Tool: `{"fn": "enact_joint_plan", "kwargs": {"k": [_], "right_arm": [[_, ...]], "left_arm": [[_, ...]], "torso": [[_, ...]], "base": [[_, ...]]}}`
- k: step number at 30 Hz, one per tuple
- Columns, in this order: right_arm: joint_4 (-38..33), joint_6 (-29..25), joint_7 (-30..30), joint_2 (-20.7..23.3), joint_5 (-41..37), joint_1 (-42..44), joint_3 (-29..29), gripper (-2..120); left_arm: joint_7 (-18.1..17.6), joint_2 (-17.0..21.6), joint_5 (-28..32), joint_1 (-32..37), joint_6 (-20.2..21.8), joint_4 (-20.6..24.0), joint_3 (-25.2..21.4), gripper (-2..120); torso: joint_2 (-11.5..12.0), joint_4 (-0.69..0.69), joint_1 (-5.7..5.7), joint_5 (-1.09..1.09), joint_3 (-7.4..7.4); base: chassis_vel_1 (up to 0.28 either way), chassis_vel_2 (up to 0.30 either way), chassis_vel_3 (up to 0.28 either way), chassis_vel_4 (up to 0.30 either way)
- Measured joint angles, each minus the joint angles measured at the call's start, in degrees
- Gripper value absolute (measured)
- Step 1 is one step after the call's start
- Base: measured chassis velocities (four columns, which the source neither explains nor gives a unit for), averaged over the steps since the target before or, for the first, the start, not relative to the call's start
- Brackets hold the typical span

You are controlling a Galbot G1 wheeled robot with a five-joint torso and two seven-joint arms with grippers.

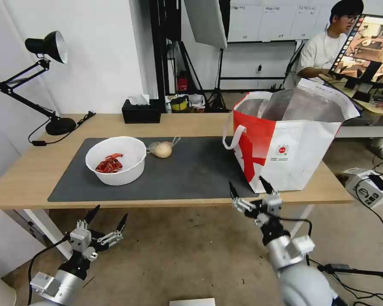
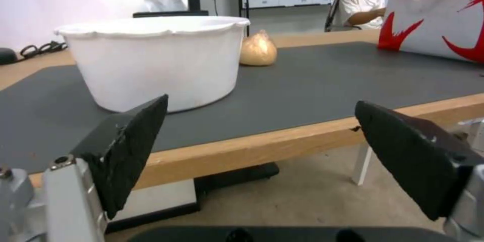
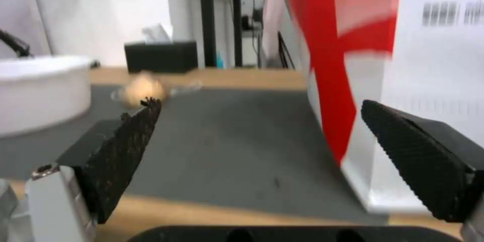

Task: Pick up the trash from the table and place it into the takeout bag.

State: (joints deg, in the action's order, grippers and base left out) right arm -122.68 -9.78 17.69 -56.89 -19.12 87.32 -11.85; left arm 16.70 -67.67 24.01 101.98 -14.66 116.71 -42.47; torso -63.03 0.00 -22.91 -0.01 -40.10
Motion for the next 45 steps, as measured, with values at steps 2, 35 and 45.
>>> {"fn": "enact_joint_plan", "kwargs": {"k": [2, 35, 45], "right_arm": [[0.5, -0.3, 0.0, -0.2, 0.3, 0.6, 0.3, 100], [3.3, 3.4, 1.2, 1.0, -0.3, -6.0, 7.2, 100], [10.7, 10.7, 1.4, 1.2, -11.4, -28.8, 19.2, 100]], "left_arm": [[0.0, -0.1, -0.1, 0.1, 0.0, 0.0, 0.0, 100], [0.0, 0.1, -0.6, -0.4, -0.2, -1.4, 1.2, 100], [0.0, 0.3, -0.5, -0.2, -0.2, -1.4, 0.7, 100]], "torso": [[0.0, -0.01, 0.0, 0.01, 0.0], [0.0, 0.0, -0.01, 0.01, -0.01], [0.0, 0.01, -0.01, 0.01, -0.01]], "base": [[0.0, 0.0, 0.0, 0.0], [0.0, 0.0, 0.0, 0.0], [0.0, 0.0, 0.0, 0.0]]}}
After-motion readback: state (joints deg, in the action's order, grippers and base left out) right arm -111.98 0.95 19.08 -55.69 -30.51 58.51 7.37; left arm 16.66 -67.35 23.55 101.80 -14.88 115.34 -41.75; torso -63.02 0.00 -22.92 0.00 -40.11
